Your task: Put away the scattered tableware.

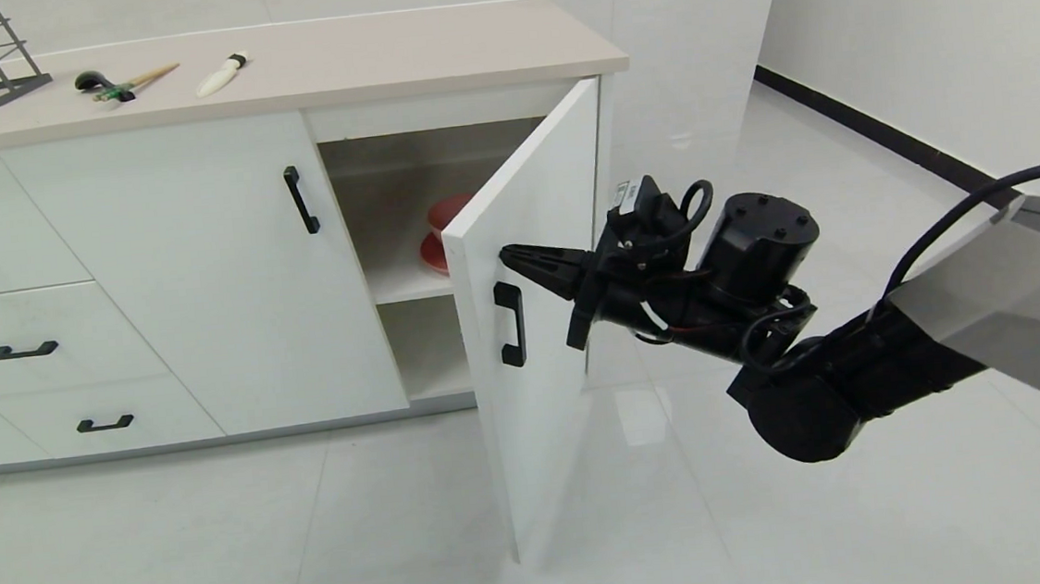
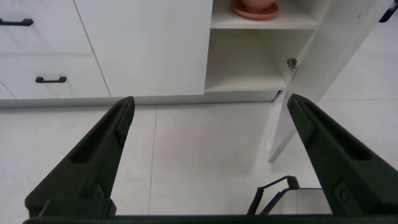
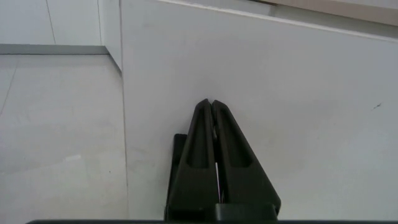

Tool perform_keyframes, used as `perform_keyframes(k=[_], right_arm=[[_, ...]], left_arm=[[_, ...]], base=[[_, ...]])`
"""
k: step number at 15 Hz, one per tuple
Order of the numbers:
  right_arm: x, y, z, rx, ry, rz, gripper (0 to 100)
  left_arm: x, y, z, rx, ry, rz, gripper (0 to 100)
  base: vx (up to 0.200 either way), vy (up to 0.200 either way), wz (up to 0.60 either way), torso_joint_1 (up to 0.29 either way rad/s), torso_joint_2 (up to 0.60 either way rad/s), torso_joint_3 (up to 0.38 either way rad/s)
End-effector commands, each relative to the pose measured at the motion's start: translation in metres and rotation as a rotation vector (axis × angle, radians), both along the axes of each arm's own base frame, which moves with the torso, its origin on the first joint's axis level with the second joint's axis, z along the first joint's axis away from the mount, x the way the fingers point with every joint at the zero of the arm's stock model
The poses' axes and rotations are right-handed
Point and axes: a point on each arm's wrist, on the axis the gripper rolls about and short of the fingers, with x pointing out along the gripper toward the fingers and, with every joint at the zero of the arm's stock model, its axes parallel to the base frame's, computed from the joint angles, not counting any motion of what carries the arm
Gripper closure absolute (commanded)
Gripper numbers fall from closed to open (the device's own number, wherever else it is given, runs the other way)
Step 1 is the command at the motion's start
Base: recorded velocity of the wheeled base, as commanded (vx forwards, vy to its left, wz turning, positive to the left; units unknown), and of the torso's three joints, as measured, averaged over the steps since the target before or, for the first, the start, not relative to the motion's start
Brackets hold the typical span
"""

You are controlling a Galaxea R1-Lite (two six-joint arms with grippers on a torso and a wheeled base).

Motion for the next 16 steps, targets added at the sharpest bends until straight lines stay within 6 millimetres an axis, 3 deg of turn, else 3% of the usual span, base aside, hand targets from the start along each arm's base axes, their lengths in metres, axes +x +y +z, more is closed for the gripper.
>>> perform_keyframes(k=[1,11,16], right_arm=[[0.006,0.009,-0.002,0.009,-0.013,0.008,100],[0.035,0.034,-0.015,0.049,-0.064,0.017,100],[0.062,0.052,-0.034,0.08,-0.106,0.014,100]], left_arm=[[0.0,0.0,0.0,0.0,0.001,0.0,0],[0.0,0.0,0.0,0.001,0.002,0.0,0],[0.0,0.0,0.0,0.001,0.002,0.0,0]], base=[[0.0,0.0,0.0,0.0,0.0,0.0],[0.0,0.0,0.0,0.0,0.0,0.0],[0.0,0.0,0.0,0.0,0.0,0.0]])
